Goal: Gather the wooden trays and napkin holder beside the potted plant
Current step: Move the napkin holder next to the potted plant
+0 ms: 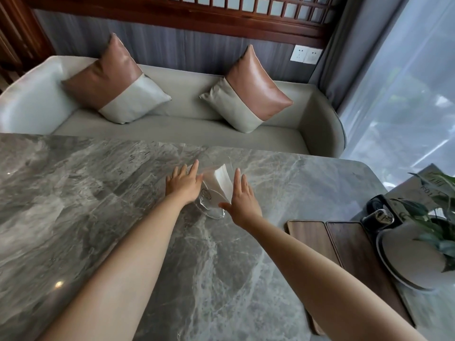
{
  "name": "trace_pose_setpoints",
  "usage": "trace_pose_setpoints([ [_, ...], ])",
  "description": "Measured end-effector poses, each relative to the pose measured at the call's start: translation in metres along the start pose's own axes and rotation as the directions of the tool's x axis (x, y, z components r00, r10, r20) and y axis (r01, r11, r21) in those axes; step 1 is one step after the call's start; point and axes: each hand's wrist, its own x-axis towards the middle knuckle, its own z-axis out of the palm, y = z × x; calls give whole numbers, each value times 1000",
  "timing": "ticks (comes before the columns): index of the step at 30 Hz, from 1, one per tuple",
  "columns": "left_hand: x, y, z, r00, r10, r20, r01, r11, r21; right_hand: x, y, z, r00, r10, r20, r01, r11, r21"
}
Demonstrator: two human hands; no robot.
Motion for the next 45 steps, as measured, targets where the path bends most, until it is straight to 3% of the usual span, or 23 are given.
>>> trace_pose_setpoints([
  [9, -4, 5, 2, 999, -24, -39, 21, 997, -80, -13, -2, 6, 999, 21, -35, -18, 997, 78],
  [22, -79, 46, 11, 997, -20, 69, 26, 996, -85, -88, 43, -15, 998, 16, -54, -10, 993, 119],
  [33, -156, 158, 7, 977, 212, 38, -208, 974, -84, -180, 129, -91, 977, 61, -206, -35, 991, 126],
  [45, -235, 309, 76, 843, 514, 162, -511, 857, -60, -313, 262, -140, 894, 302, -331, -250, 949, 190],
])
